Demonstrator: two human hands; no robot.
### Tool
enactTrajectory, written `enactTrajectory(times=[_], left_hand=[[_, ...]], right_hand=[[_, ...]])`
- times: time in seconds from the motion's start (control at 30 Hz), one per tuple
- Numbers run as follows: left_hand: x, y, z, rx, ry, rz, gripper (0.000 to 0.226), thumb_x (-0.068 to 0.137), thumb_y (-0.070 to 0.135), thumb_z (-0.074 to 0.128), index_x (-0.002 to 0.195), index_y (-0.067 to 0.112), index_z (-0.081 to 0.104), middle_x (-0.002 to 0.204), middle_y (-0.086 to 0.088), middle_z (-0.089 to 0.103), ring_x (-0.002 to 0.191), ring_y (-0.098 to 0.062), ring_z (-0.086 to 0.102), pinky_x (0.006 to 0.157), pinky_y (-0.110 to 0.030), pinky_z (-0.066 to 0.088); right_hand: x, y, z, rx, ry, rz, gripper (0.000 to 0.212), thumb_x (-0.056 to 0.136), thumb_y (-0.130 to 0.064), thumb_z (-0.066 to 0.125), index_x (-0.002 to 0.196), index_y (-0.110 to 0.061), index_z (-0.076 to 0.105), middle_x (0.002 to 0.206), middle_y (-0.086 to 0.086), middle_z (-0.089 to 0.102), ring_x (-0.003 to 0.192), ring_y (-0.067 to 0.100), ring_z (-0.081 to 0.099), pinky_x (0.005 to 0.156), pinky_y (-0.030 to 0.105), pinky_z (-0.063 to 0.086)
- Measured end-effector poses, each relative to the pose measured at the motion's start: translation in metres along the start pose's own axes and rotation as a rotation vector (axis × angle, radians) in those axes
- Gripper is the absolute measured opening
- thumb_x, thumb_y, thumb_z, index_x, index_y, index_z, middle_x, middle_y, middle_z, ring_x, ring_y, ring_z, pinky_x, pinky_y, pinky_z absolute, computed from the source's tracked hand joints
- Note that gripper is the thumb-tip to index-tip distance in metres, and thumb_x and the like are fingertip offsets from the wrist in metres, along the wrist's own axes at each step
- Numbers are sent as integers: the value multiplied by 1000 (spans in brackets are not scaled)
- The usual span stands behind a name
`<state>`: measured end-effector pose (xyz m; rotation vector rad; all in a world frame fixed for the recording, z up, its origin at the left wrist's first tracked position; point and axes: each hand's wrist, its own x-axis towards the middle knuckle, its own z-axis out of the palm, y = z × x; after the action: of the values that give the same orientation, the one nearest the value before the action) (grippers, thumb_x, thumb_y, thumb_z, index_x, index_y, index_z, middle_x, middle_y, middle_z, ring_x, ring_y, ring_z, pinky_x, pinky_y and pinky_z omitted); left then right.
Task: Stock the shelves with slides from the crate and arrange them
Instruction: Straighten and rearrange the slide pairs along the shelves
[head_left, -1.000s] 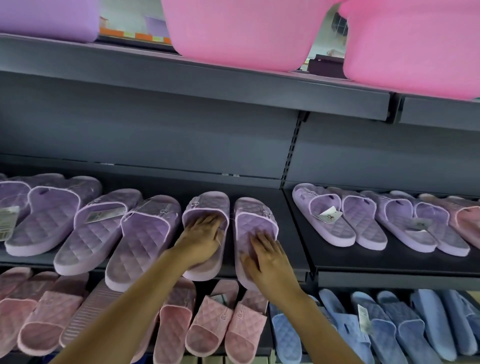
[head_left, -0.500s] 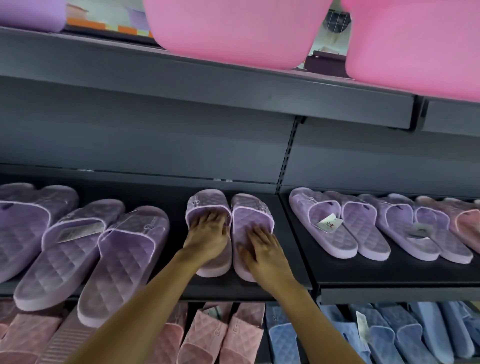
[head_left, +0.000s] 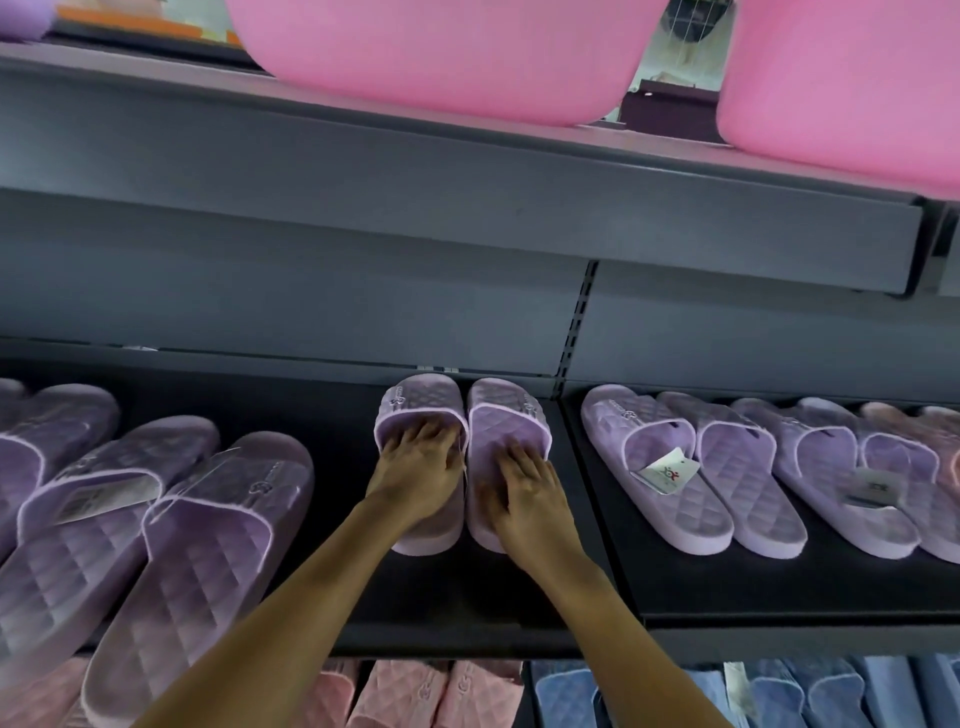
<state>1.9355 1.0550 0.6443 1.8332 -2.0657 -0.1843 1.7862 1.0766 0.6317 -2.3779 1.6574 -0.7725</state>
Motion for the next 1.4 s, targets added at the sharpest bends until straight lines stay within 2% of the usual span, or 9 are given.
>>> enactTrajectory(times=[0.1,0.17,0.37,0.5,0.67,0.9,1.0,1.17,1.4], left_hand=[[0,-1,2,0,-4,-15,28,94,27,36,115,16,49,129,-4,52,119,-26,46,102,-38,32],[1,-1,2,-3,-17,-14,27,95,27,35,115,16,49,129,-4,51,119,-26,45,102,-38,32],[-1,5,3,-19,-17,-7,24,94,26,36,112,16,50,126,-4,51,118,-26,45,101,-38,33],[2,13,6,-14,-21,-11,27,94,27,36,115,16,48,129,-4,49,120,-26,44,102,-38,32],[4,14,6,-3,-49,-42,31,94,29,34,120,16,46,133,-5,46,123,-27,42,103,-41,33],[-5,18,-9,-181,-27,-93,29,91,21,45,119,16,51,125,-6,53,116,-27,48,94,-39,41],[-15,18,-23,-216,18,-83,36,90,23,49,125,15,49,124,-6,55,110,-27,54,81,-34,46],[-51,13,-45,-123,116,1,44,90,23,52,132,16,45,135,-3,50,113,-23,53,89,-33,45],[-118,-27,-84,4,220,-36,56,80,42,41,124,10,58,121,-10,61,110,-30,58,95,-44,46]], right_hand=[[0,-2,1,-20,-8,33,55,79,-34,38,109,3,66,117,20,64,110,36,60,90,47,47],[0,-2,3,-15,-2,47,52,78,-31,40,105,4,67,111,21,66,105,37,62,86,48,51],[-5,3,2,-34,-31,56,59,80,-34,35,113,5,63,120,23,61,113,39,57,93,50,47],[-6,12,-4,-5,-11,43,72,80,-43,25,127,5,52,136,22,48,130,36,42,109,45,31],[-4,10,-11,14,-42,30,83,76,-48,16,132,5,47,142,21,41,136,33,33,113,40,24],[-11,8,-26,38,-69,-11,84,74,-51,21,132,3,47,138,20,46,131,34,39,109,38,30],[-19,7,-37,13,-29,-37,71,73,-43,31,123,1,55,123,20,58,111,39,56,94,43,44],[-25,-9,-48,-6,7,-144,56,76,-40,40,113,-3,61,106,15,66,92,37,64,76,46,52],[-27,-52,-32,94,-21,-306,50,80,-39,50,116,-6,61,115,12,64,105,33,61,88,44,47]])
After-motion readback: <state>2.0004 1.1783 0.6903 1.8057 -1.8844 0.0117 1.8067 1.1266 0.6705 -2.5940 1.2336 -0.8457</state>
